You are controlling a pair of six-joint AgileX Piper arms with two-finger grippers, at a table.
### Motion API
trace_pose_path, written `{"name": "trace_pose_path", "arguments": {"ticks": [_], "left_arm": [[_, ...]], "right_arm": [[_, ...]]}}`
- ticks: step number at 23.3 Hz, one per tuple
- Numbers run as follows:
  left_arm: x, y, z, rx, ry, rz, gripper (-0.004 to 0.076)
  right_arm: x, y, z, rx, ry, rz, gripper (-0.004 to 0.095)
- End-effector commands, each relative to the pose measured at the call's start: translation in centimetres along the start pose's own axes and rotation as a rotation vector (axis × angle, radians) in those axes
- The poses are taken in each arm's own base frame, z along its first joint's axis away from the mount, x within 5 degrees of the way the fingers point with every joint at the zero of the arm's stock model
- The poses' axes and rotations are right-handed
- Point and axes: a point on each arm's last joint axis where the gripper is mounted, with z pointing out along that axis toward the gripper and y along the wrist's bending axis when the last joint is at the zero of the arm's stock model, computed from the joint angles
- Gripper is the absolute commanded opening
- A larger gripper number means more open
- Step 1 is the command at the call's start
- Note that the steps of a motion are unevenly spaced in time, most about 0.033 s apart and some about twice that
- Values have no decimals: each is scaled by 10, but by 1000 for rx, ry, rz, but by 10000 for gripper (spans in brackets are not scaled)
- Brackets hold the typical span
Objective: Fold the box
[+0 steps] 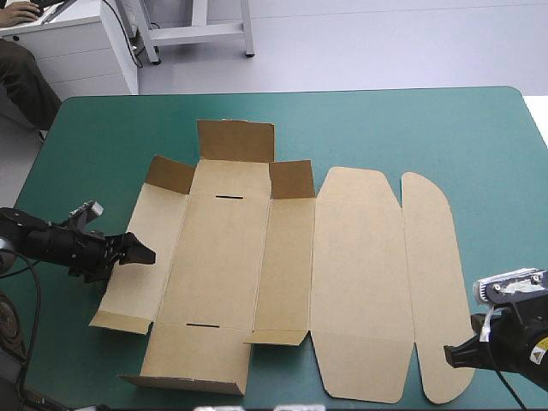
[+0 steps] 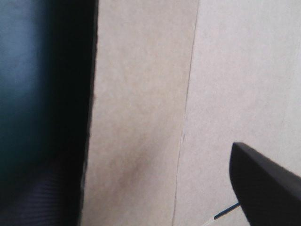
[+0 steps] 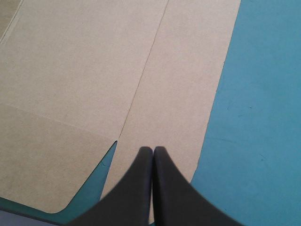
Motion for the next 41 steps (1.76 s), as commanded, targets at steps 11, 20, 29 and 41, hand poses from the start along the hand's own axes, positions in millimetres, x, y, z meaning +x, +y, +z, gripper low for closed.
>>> {"name": "trace_pose_path", "arguments": {"ticks": [11,20,29,41], "left_arm": [[13,-33,4,56,101,75,331],[11,-34,4,58,77,70,14],[7,-41,1,113,37,135,-8],[-23,-200,-82,-203,-254,734,-8]], "right_arm": [[-8,-1,-5,10,-63,-4,-20],[-8,-1,-5,8,-62,-3,-20],[-8,-1,-5,14,-55,-6,-20],[-10,-1,-5,16,-76,-45,-20]]}}
